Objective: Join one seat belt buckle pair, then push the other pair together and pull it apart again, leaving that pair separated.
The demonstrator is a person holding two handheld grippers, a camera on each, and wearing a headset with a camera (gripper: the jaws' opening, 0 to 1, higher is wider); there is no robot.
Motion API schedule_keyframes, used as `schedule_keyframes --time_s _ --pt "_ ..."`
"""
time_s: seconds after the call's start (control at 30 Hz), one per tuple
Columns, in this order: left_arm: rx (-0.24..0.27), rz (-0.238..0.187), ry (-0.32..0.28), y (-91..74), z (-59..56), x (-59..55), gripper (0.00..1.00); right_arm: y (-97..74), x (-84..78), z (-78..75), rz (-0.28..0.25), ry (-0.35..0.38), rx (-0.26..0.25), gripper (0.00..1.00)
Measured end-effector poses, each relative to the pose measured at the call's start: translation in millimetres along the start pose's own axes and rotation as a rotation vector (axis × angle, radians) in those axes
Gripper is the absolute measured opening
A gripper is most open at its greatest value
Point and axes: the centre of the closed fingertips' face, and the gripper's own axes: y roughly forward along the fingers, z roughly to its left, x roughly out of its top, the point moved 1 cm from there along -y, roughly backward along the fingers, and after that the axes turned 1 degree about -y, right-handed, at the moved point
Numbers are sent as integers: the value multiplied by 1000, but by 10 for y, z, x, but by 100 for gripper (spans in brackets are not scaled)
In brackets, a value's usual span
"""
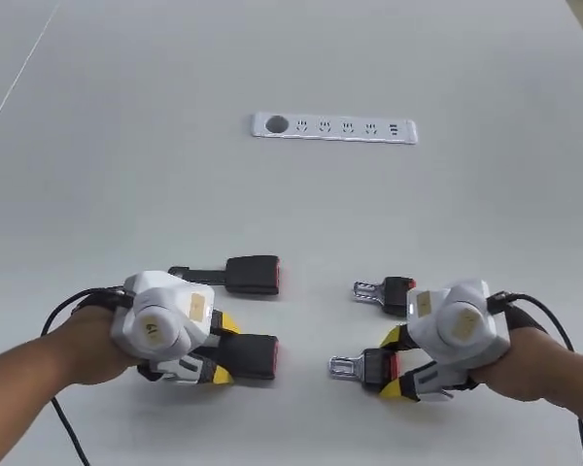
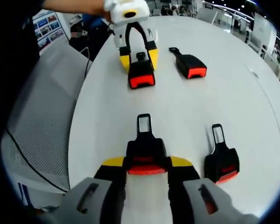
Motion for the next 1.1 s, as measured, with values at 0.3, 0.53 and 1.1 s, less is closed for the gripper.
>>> schedule_keyframes --time_s 0.3,0.53,1.1 --pt "-2 12 2 5 -6 9 33 142 273 9 -41 -13 8 34" --pt "-1 14 -1 15 -4 4 33 223 469 21 -99 -21 19 34" --pt "4 20 -12 34 -16 3 33 348 682 18 -181 -19 13 34"
